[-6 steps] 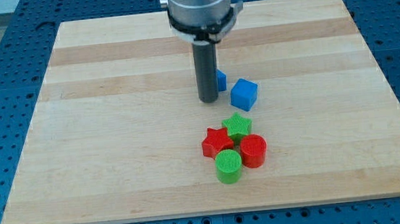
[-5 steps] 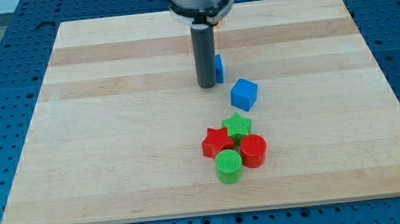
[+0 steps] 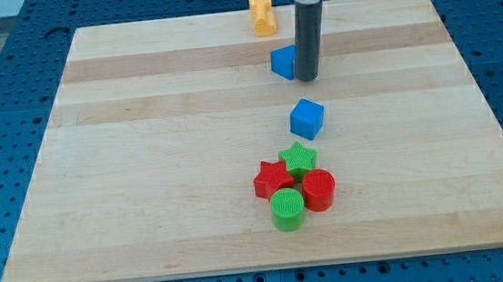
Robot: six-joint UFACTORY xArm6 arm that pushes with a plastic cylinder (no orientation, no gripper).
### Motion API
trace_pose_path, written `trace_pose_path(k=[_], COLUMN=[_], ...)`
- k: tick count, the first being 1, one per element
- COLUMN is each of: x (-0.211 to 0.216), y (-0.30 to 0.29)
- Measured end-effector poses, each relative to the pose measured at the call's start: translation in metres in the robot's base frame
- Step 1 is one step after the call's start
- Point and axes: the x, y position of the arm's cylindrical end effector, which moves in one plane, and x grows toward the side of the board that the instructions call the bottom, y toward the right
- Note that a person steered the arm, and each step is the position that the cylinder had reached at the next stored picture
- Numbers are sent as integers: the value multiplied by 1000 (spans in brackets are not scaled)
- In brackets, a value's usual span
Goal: Slide the blue triangle towards left
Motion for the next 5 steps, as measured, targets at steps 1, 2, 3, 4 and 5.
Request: trace_pose_path(k=[1, 2, 3, 4, 5], x=[-15, -19, -19, -2, -5], y=[-31, -72, -73, -93, -120])
